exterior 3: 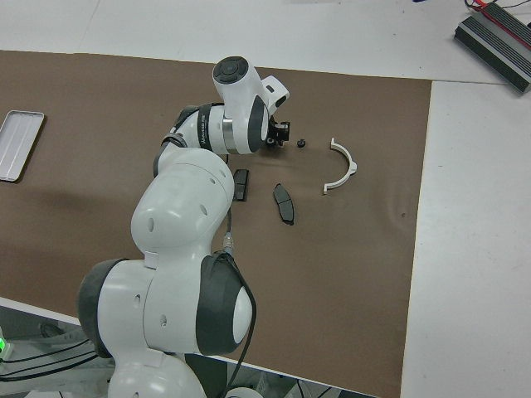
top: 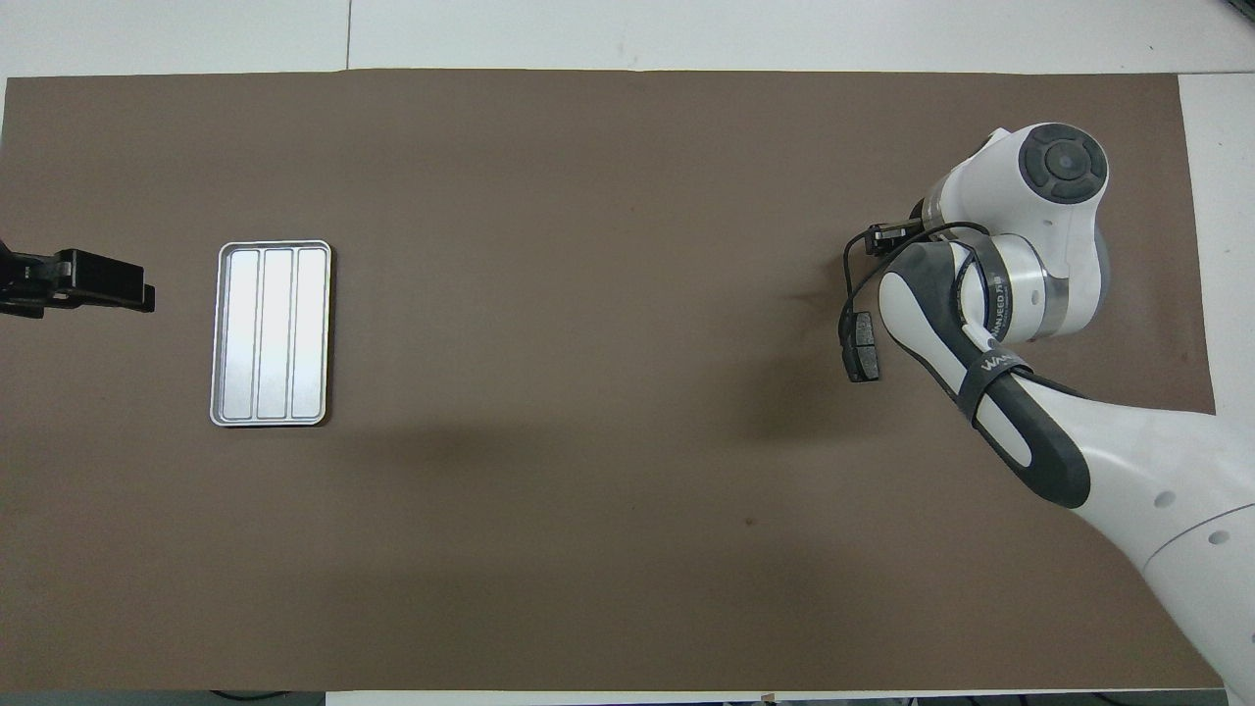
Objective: Place bearing gear from tray to pile
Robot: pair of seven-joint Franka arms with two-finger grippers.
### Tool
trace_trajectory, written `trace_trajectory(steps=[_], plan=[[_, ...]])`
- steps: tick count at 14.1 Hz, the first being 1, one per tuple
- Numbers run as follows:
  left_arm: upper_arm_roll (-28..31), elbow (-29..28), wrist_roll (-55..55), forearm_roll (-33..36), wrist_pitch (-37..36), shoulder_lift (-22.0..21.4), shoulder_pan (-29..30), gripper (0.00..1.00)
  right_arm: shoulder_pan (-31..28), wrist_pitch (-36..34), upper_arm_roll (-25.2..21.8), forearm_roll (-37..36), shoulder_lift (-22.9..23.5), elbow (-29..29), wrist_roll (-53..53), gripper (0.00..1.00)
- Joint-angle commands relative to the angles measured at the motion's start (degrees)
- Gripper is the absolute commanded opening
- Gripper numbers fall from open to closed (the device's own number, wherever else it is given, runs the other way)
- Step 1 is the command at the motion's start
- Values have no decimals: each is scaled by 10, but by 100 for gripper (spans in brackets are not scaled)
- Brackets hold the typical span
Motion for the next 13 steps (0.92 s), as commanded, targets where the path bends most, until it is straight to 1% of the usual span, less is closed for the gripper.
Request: trace_trajectory(steps=[1, 5, 8, 13], plan=[[2, -25, 4, -1, 8, -21, -1, 100, -6, -30, 7, 5, -40, -13, 2, 100], [1, -25, 4, -1, 10, -21, -1, 100, -4, -70, 7, 5, -76, -10, -1, 100], [2, -25, 4, -1, 10, -21, -1, 100, -3, -91, 8, 5, -91, -8, -1, 100], [2, -25, 4, -1, 10, -21, -1, 100, -7, -101, 9, 6, -113, -4, -2, 100]])
